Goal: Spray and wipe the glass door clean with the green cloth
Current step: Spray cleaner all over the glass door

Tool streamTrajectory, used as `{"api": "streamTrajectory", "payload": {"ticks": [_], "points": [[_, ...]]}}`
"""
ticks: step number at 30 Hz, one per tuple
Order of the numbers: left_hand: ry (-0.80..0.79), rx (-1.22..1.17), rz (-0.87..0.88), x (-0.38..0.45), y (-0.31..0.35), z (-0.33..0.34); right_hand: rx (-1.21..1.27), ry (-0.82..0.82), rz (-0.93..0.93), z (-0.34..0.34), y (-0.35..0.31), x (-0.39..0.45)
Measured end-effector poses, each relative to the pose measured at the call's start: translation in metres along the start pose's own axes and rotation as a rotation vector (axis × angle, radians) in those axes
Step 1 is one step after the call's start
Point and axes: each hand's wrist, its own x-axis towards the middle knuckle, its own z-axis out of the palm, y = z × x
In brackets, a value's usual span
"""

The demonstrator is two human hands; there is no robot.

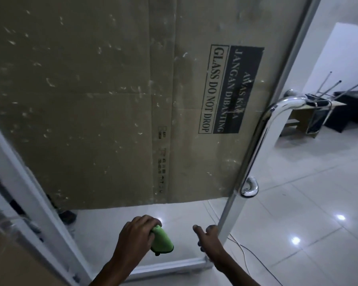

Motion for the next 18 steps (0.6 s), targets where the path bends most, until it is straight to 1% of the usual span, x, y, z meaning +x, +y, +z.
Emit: {"api": "streamTrajectory", "payload": {"ticks": [1, 5, 10, 12, 16, 18], "points": [[-0.002, 0.005, -0.008, -0.003, -0.004, -0.001, -0.026, -0.001, -0.013, 0.01, 0.002, 0.0], [-0.012, 0.036, -0.074, -0.022, -0.027, -0.009, -0.142, -0.174, -0.038, 0.057, -0.011, -0.011], [-0.012, 0.06, -0.17, -0.049, -0.057, -0.028, -0.232, -0.256, -0.151, 0.116, -0.043, -0.033], [0.003, 0.073, -0.198, -0.058, -0.069, -0.04, -0.224, -0.288, -0.208, 0.138, -0.057, -0.043], [0.057, 0.103, -0.243, -0.072, -0.092, -0.066, -0.236, -0.408, -0.272, 0.178, -0.094, -0.064], [0.062, 0.107, -0.27, -0.08, -0.101, -0.077, -0.233, -0.404, -0.348, 0.195, -0.111, -0.074]]}}
